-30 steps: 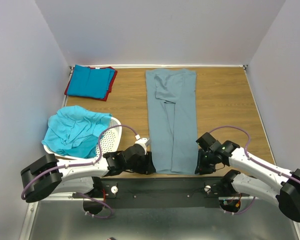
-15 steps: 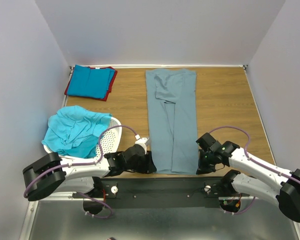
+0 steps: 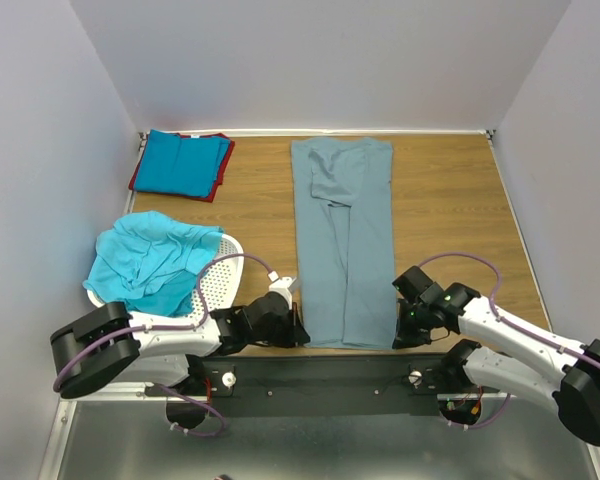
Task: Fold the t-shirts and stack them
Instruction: Fold the tshirt
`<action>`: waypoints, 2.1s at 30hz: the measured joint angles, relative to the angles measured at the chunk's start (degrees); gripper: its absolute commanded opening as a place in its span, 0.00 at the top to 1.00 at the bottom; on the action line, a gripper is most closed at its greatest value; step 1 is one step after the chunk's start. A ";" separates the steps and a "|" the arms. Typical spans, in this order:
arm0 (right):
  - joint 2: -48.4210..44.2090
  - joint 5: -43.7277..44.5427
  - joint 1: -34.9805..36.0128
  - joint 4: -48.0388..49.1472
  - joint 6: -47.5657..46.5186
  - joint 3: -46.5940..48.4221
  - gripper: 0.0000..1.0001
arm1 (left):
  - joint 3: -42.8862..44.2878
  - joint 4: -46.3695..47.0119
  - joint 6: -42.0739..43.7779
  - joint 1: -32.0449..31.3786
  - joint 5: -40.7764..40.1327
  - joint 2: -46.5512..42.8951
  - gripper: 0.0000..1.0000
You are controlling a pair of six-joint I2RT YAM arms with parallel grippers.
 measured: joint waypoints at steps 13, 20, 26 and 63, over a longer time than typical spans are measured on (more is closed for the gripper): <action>-1.31 0.09 0.22 -0.04 0.74 -0.02 1.00 | -2.62 -0.33 -1.84 -0.07 -0.76 -4.02 1.00; -2.51 1.44 0.22 0.15 1.42 2.78 1.00 | -2.01 0.11 -2.16 -0.09 -2.84 -5.11 1.00; 0.20 4.09 0.24 2.01 1.36 5.84 1.00 | 2.67 3.04 -2.03 -0.04 -6.49 -3.21 1.00; 43.28 38.34 -2.84 16.00 -11.17 40.96 1.00 | 20.48 32.59 17.94 29.77 -0.68 27.47 1.00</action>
